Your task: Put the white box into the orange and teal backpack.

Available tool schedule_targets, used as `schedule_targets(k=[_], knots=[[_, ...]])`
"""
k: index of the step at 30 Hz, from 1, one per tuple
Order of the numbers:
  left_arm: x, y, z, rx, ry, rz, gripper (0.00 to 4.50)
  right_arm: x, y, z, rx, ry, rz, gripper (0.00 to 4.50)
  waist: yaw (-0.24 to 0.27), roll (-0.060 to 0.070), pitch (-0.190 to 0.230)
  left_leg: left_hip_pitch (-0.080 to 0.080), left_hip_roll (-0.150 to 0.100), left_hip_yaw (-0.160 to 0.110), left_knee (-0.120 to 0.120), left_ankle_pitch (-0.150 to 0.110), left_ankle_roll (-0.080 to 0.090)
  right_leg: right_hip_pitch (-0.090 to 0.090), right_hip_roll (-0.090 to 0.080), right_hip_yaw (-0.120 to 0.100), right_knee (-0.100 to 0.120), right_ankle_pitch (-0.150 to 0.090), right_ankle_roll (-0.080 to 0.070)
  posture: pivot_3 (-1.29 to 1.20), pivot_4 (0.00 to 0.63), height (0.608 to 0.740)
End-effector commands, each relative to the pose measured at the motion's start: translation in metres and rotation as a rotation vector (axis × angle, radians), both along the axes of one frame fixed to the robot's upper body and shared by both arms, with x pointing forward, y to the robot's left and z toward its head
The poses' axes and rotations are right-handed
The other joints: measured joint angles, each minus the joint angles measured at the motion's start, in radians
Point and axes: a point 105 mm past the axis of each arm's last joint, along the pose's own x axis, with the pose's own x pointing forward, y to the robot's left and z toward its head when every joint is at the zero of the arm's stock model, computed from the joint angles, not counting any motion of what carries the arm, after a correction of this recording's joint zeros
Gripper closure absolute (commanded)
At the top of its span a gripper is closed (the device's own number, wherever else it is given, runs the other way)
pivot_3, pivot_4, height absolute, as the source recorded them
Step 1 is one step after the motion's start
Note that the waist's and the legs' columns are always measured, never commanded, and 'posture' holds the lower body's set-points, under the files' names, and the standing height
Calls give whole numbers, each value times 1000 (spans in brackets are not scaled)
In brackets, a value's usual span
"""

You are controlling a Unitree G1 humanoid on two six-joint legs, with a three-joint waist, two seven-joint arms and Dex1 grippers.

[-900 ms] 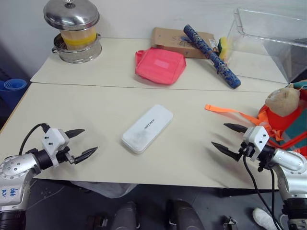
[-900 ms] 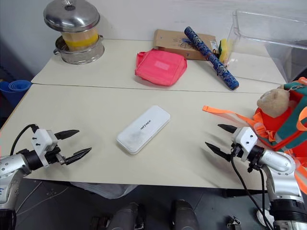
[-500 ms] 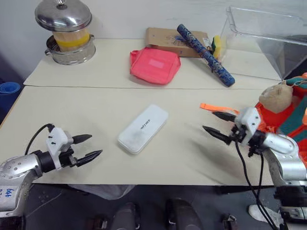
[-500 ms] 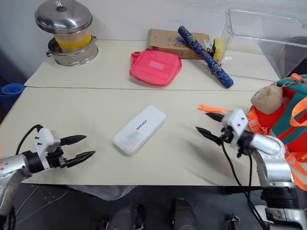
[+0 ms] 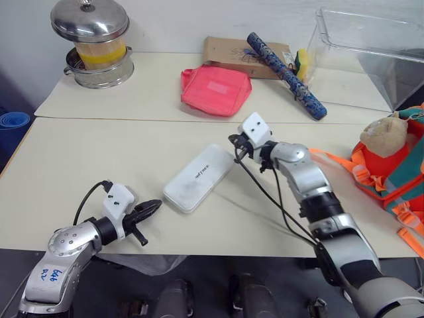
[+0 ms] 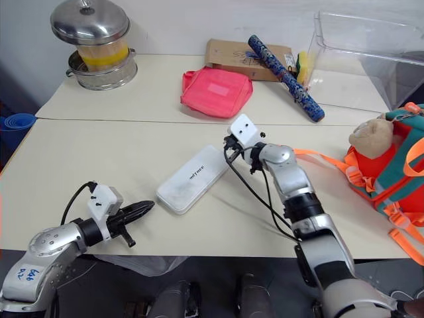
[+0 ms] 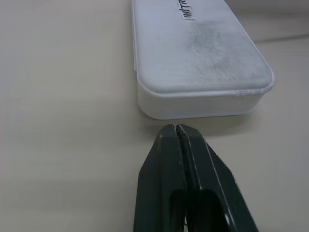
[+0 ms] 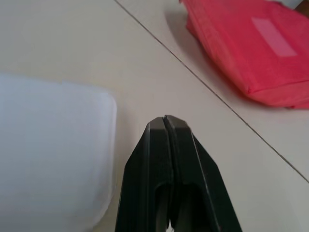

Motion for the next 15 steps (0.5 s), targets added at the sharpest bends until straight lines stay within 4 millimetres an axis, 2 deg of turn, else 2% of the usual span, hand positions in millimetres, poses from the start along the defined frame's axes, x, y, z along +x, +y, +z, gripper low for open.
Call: schedule_targets(k=[1,7,11,15], knots=[[-1,-11,6,-23,3,-43,4483,10,2,5,1,23,-40,4500,-1,0,0,-1,0,0,1,0,0,-1,0,0,1,0,0,0,150,740],[6,-21,5,-37,14,-78,4483,9,13,-7,-30,147,106,4500,-6,0,0,-6,0,0,2,1,2,-5,0,0,1,0,0,0,150,740],[17,-25,5,-22,-9,-78,4483,-6,9,-8,-30,196,257,4500,-2,0,0,-10,-1,0,3,2,1,-9,0,0,4,0,0,0,150,740],[27,-27,9,-35,-35,-66,4483,-26,-2,-12,-51,248,346,4500,4,0,0,-10,-1,0,4,3,1,-9,0,0,3,0,1,0,150,740]])
